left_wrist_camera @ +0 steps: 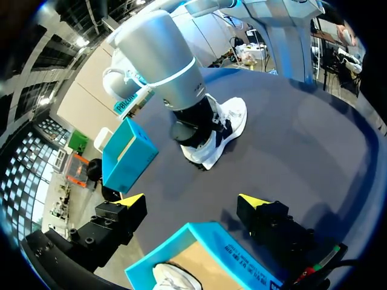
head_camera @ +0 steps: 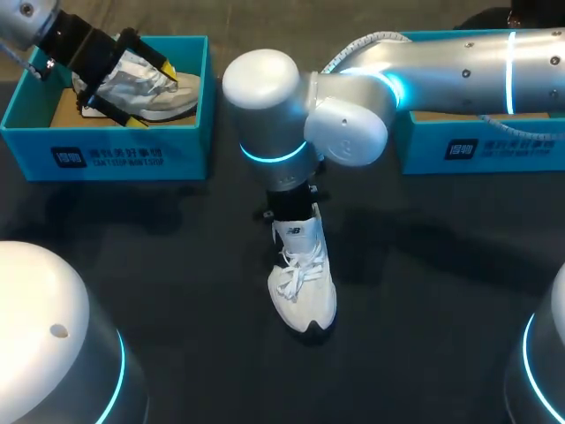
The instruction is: Take the shoe out of the shoebox, open the shoe tongue, remove and reinsert the insole, then place the shoe into the shoebox
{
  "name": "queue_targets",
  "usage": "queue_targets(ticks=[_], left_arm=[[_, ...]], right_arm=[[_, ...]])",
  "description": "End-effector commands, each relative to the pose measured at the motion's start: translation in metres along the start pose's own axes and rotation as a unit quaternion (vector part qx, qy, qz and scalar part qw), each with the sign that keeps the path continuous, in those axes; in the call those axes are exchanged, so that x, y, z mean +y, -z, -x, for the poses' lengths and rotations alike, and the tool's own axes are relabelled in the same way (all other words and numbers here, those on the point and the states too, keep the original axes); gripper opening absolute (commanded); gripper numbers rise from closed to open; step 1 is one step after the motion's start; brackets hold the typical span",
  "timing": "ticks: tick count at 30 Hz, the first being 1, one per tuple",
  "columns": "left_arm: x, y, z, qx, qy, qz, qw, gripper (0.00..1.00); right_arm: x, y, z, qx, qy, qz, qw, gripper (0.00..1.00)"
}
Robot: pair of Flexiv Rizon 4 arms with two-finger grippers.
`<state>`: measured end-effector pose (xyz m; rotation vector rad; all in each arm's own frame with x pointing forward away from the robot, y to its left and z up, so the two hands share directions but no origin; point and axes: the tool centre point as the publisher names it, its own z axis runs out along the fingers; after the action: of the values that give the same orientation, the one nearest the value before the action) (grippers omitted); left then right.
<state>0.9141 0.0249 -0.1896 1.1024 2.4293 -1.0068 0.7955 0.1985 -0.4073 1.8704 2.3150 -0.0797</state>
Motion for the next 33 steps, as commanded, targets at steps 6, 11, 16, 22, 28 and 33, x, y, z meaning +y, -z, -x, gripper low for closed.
queue_targets(ticks=[6, 11, 16, 22, 28, 33], left_arm=[[0.0, 0.001, 0.0, 0.001, 0.0, 0.001, 1.0, 1.0], [0.0, 0.001, 0.0, 0.001, 0.0, 0.001, 1.0, 1.0], [0.0, 0.001, 0.0, 0.001, 0.0, 0.001, 1.0, 1.0], [0.0, 0.001, 0.0, 0.001, 0.0, 0.001, 1.0, 1.0], [0.0, 0.001, 0.0, 0.001, 0.0, 0.001, 1.0, 1.0], [0.0, 0.001, 0.0, 0.001, 0.0, 0.001, 1.0, 1.0]], right_arm=[[0.013, 0.011, 0.007, -0.039, 0.003, 0.057, 0.998, 0.0], [0.03, 0.013, 0.013, -0.055, 0.008, 0.082, 0.995, 0.0], [0.043, 0.007, 0.016, -0.075, 0.018, 0.094, 0.993, 0.0], [0.047, -0.012, 0.018, -0.076, 0.03, 0.077, 0.994, 0.0], [0.037, -0.028, 0.012, -0.048, 0.035, 0.042, 0.997, 0.0], [0.023, -0.027, 0.007, -0.018, 0.035, 0.018, 0.999, 0.0]])
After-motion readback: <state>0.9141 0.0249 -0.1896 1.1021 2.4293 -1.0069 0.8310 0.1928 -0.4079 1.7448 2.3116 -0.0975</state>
